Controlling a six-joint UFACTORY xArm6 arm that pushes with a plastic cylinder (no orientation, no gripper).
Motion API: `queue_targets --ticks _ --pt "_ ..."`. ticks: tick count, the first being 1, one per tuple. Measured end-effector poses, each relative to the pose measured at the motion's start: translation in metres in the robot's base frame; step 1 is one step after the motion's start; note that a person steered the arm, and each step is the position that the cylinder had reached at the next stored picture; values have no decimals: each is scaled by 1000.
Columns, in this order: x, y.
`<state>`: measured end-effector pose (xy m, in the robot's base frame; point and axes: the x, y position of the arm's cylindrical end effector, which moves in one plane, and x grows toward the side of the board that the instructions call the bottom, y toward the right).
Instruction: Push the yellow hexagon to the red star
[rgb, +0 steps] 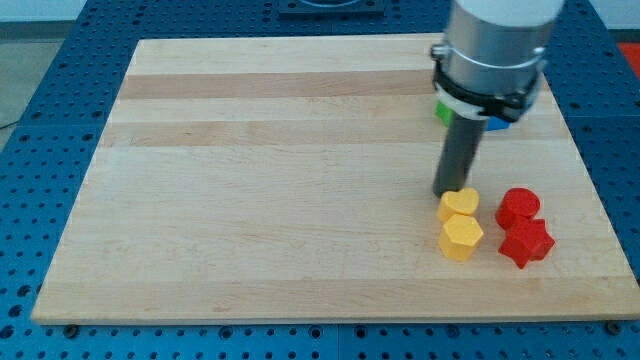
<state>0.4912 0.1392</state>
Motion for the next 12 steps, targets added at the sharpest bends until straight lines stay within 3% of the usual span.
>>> queue_targets --ticks 2,4,7,11,12 --pt "10 -4" --pt "24 -87" --pt "48 -30" --pt "127 -63" --pt "127 -47"
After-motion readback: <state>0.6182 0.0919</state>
